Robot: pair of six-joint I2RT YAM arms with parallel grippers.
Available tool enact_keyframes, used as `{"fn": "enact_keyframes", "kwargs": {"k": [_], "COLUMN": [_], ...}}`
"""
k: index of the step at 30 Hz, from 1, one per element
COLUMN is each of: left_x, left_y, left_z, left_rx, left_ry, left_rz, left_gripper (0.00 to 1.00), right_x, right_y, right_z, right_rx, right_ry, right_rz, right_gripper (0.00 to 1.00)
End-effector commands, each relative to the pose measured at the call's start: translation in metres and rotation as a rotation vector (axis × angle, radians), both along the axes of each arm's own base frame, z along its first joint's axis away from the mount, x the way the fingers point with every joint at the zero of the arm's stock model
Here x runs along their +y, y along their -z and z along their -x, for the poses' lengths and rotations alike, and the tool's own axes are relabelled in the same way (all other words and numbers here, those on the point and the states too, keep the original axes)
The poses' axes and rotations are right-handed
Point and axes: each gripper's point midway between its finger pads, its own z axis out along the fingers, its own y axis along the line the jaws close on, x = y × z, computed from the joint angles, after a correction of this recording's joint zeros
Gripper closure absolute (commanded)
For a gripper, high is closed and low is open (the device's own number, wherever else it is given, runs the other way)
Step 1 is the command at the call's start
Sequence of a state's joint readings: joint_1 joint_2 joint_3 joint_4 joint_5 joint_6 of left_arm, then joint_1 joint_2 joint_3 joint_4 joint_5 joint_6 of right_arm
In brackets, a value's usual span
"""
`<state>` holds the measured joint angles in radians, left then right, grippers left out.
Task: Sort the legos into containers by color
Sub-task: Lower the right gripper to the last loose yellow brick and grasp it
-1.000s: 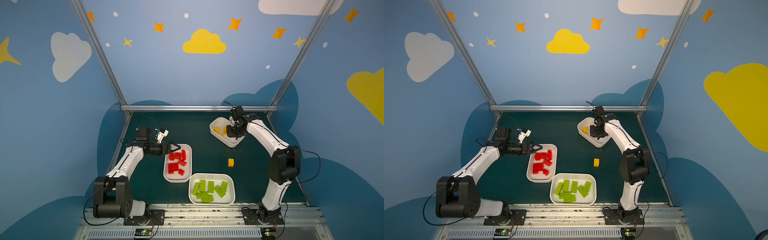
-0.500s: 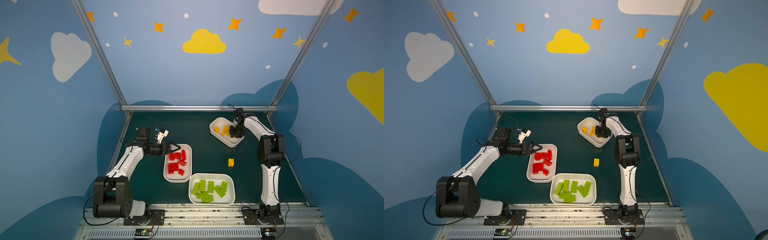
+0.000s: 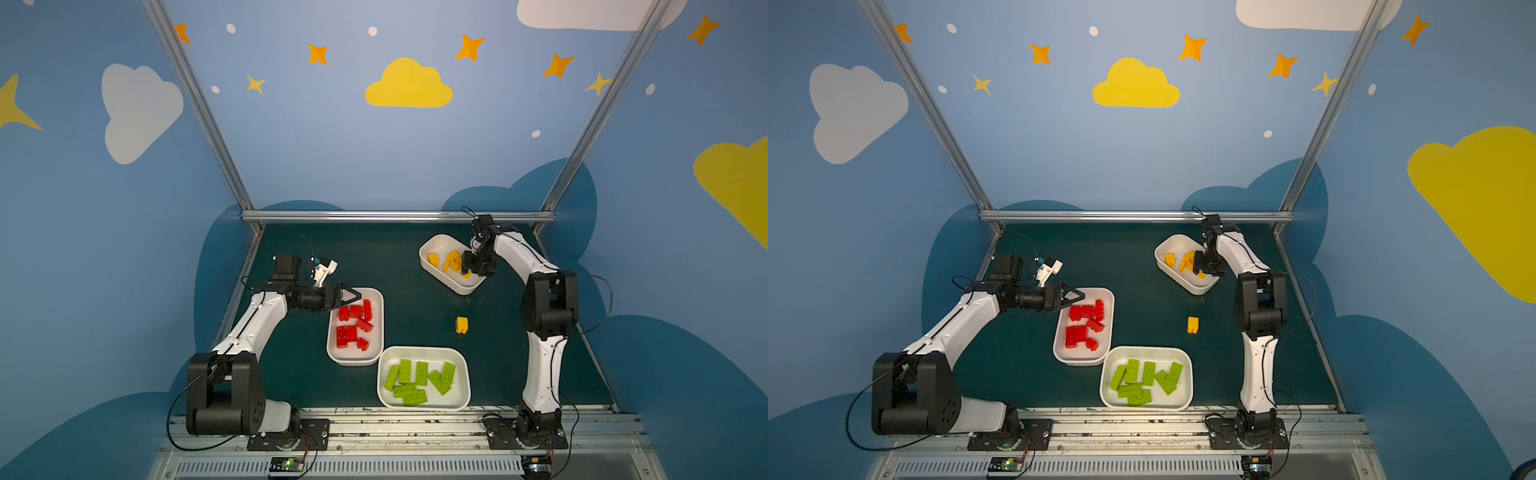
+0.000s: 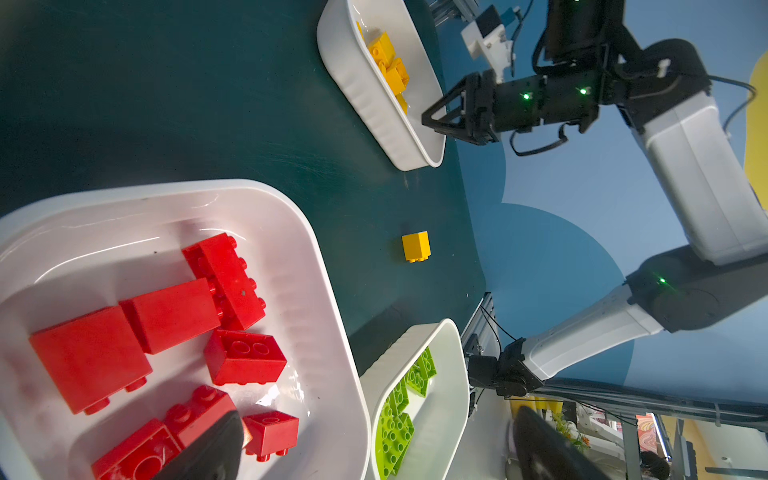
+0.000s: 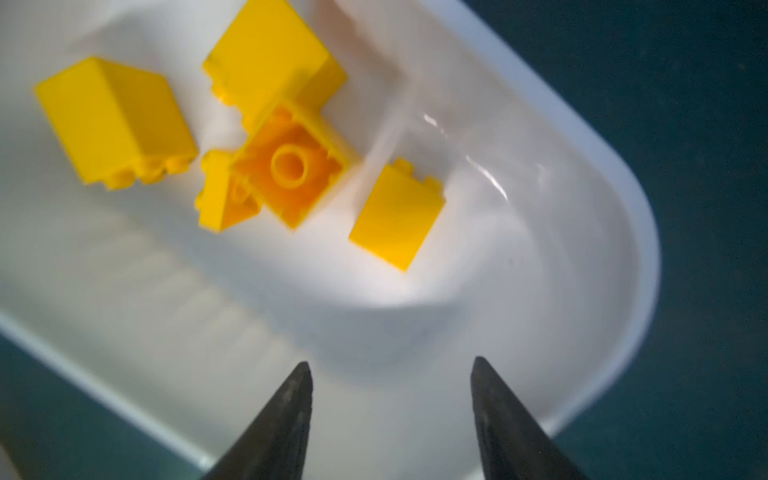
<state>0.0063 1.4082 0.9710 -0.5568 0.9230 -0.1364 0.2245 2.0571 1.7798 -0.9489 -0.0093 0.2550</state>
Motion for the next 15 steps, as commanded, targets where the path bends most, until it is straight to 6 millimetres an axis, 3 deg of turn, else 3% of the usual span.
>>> {"fn": "enact_keyframes", "kwargs": {"k": [1,4,9,12,15], "left_x": [0.001,0.001,0.000,0.000,0.000], "left_y": [-0.005,-0.005,-0.010,-0.011,-0.013], "left_z": [0.002,0.003,0.002,0.002,0.002], "left_rx": [-0.016,-0.017,-0.031,-0.034,-0.037], "left_ry": [0.010,0.010,0.004,0.003,0.002], "left_rz": [-0.006,-0.006,0.001,0.005,0.006], "left_gripper": [0.00,0.01,0.01,0.01,0.01], "right_x": [0.025,0.038,0.047,0.039,0.035], "right_y": [-0.036,-0.038,-0.025,-0.009,0.010], "right_z": [0.041,0.086,0.153,0.172,0.178], "right_rx": [-0.025,0.009,0.086,0.107,0.109], "right_ry": [-0.038,-0.034,0.000,0.042,0.053], "right_rz": [-0.079,-0.109,-0.091,-0.036,0.002], "right_gripper": [0.32,0.20,0.18,0.18,0.19]}}
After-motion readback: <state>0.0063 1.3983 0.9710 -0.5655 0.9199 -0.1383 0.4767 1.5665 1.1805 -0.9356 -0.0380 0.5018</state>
